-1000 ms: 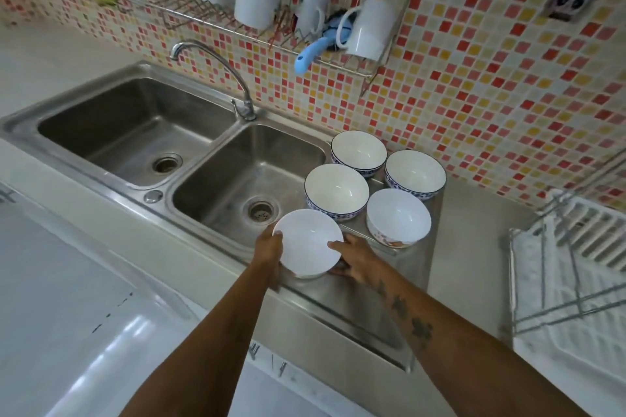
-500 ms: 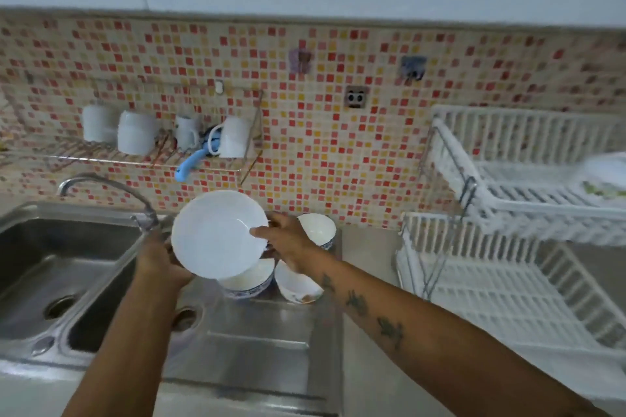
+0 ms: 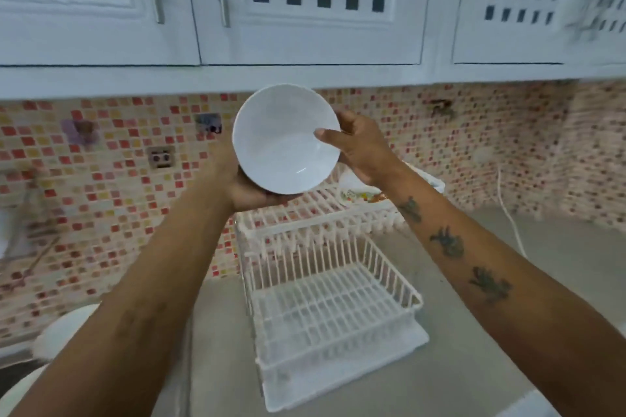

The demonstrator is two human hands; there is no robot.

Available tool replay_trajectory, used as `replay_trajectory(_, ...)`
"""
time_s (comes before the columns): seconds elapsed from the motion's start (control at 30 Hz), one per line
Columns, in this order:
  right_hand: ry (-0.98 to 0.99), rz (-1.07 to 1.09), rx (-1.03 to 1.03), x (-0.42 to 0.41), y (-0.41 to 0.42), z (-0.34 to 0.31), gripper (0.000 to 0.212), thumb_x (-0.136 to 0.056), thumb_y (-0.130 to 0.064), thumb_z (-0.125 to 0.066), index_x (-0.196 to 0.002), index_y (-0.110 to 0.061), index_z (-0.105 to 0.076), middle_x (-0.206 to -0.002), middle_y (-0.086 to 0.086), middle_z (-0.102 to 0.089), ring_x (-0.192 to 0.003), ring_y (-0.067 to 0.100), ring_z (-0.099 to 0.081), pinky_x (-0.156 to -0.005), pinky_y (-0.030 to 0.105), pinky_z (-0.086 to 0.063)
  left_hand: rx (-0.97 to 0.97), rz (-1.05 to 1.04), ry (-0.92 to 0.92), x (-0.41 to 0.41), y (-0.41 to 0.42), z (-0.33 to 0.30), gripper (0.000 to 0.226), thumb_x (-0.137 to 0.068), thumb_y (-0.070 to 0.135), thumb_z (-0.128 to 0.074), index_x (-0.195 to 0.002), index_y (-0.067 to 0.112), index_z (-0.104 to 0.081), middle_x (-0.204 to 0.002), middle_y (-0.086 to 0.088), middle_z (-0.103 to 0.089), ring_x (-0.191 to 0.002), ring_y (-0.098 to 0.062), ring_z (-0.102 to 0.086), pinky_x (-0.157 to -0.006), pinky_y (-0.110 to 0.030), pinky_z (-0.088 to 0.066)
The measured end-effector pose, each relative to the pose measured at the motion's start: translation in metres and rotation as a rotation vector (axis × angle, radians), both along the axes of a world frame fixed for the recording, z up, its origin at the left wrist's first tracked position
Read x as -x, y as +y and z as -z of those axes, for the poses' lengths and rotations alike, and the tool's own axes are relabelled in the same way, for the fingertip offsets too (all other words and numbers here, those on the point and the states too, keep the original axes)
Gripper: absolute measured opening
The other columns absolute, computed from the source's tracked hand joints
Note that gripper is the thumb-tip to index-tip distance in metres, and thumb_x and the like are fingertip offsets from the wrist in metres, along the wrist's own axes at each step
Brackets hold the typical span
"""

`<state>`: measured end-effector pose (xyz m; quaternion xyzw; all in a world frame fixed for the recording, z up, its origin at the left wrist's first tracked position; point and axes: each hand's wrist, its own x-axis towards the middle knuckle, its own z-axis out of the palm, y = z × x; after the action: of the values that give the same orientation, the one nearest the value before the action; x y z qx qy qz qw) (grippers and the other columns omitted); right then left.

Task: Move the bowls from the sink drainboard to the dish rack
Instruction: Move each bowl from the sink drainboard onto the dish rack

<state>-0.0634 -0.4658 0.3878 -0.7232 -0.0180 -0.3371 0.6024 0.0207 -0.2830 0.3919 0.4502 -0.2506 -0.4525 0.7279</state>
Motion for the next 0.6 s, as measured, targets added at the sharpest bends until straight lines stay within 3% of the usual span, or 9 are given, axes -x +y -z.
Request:
replay_trajectory(0.1, -0.007, 0.038, 0.004, 0.028, -0.044, -0.003, 0.036, -0.085, -0.004, -0.067, -0.116, -0.022, -0.062, -0.117, 0.011, -0.064, -0.104, 0.03, -0.063, -0.089, 0.051, -0.056, -0.061, 0.072, -0.018, 0.003, -0.048, 0.001, 0.056, -0.087, 0.058, -0.049, -0.133, 0.027, -0.056, -0.134, -0.018, -0.058, -0.111, -0.044, -0.061, -0.09, -0.057, -0.053)
replay_trajectory(0.17, -0.005, 0.072, 0.004, 0.038, -0.066, -0.004, 0.042, -0.086, -0.006, -0.066, -0.125, -0.019, -0.06, -0.12, 0.01, -0.064, -0.107, 0.03, -0.062, -0.089, 0.048, -0.056, -0.072, 0.091, -0.067, 0.006, -0.072, -0.003, 0.056, -0.087, 0.059, -0.049, -0.133, 0.027, -0.056, -0.134, -0.018, -0.058, -0.116, -0.045, -0.059, -0.095, -0.06, -0.049)
replay_trajectory(0.27, 0.009, 0.056, -0.034, 0.045, -0.096, -0.001, 0.043, -0.091, -0.016, -0.063, -0.133, -0.015, -0.056, -0.131, 0.01, -0.061, -0.116, 0.031, -0.059, -0.093, 0.047, -0.055, -0.064, 0.06, -0.172, 0.008, -0.104, -0.008, 0.046, -0.089, 0.058, -0.047, -0.117, 0.026, -0.065, -0.121, -0.015, -0.068, -0.101, -0.042, -0.068, -0.088, -0.059, -0.052)
replay_trajectory(0.37, 0.043, 0.08, -0.023, 0.044, -0.114, 0.0, 0.035, -0.098, -0.038, -0.045, -0.121, -0.023, -0.065, -0.126, 0.005, -0.063, -0.118, 0.027, -0.057, -0.1, 0.049, -0.049, -0.099, -0.081, -0.302, -0.003, -0.126, -0.01, 0.047, -0.089, 0.059, -0.048, -0.119, 0.026, -0.062, -0.124, -0.013, -0.061, -0.102, -0.04, -0.066, -0.073, -0.056, -0.06)
replay_trajectory(0.43, 0.022, 0.14, -0.082, 0.04, -0.121, 0.001, 0.048, -0.101, -0.045, -0.027, -0.109, -0.022, -0.068, -0.116, 0.007, -0.066, -0.112, 0.026, -0.058, -0.104, 0.048, -0.045, -0.113, -0.204, -0.421, -0.006, -0.139, -0.007, 0.055, -0.088, 0.065, -0.049, -0.124, 0.023, -0.058, -0.122, -0.013, -0.059, -0.106, -0.036, -0.064, -0.075, -0.053, -0.059)
replay_trajectory(0.53, 0.024, 0.235, -0.088, 0.031, -0.134, 0.008, 0.062, -0.103, -0.044, -0.016, -0.119, -0.009, -0.065, -0.113, 0.012, -0.066, -0.106, 0.023, -0.059, -0.1, 0.037, -0.044, -0.157, -0.438, -0.697, -0.004, -0.165, 0.003, 0.054, -0.087, 0.059, -0.056, -0.119, 0.016, -0.053, -0.114, -0.011, -0.064, -0.099, -0.029, -0.066, -0.082, -0.047, -0.059)
replay_trajectory(0.6, 0.076, 0.286, -0.038, 0.019, -0.143, 0.016, 0.064, -0.103, -0.042, -0.019, -0.119, -0.002, -0.065, -0.112, 0.015, -0.069, -0.1, 0.028, -0.064, -0.093, 0.037, -0.048, -0.152, -0.512, -0.852, -0.01, -0.184, 0.014, 0.054, -0.082, 0.052, -0.069, -0.115, 0.013, -0.05, -0.115, -0.008, -0.062, -0.099, -0.024, -0.065, -0.072, -0.032, -0.06)
